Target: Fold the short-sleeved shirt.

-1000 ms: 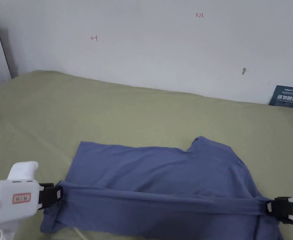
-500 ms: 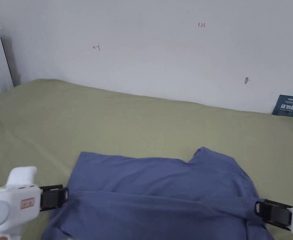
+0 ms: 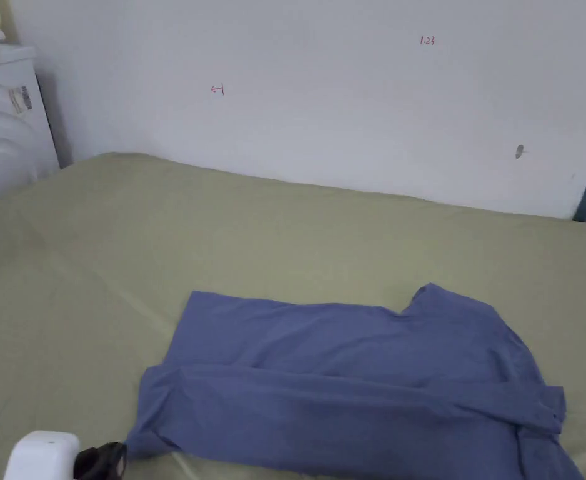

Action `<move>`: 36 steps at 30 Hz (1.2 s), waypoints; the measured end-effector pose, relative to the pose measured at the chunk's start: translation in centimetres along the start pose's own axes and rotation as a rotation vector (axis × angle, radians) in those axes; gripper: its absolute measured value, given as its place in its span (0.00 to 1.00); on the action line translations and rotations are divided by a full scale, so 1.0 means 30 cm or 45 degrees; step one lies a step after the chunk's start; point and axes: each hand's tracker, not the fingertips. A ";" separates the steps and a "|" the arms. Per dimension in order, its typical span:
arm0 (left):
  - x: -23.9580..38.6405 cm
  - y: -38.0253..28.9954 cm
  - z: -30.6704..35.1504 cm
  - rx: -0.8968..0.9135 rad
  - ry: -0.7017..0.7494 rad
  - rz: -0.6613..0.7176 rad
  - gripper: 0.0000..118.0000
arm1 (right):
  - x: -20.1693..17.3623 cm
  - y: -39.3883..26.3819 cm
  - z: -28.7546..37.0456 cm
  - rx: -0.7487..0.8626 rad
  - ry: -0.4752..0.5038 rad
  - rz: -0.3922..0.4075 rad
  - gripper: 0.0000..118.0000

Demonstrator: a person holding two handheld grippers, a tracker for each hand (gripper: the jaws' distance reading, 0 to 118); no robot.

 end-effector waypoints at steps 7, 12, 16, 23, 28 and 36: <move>-0.027 0.079 -0.318 -0.185 0.065 0.037 0.82 | 0.086 0.019 -0.088 -0.082 -0.006 -0.063 0.00; -0.059 0.066 -0.408 -0.296 -0.035 0.014 0.37 | 0.187 -0.003 -0.217 -0.219 -0.007 -0.240 0.00; -0.062 0.045 -0.369 -0.260 -0.040 0.038 0.04 | 0.201 -0.001 -0.353 -0.370 -0.021 -0.171 0.48; -0.032 0.075 -0.366 -0.296 -0.057 -0.026 0.04 | 0.182 -0.043 -0.574 -0.455 0.011 -0.025 0.68; -0.047 0.092 -0.382 -0.323 -0.081 0.013 0.04 | 0.195 -0.050 -0.548 -0.349 0.037 -0.125 0.06; -0.069 0.132 -0.310 -0.256 -0.141 0.031 0.03 | 0.201 0.023 -0.390 -0.283 0.085 -0.195 0.05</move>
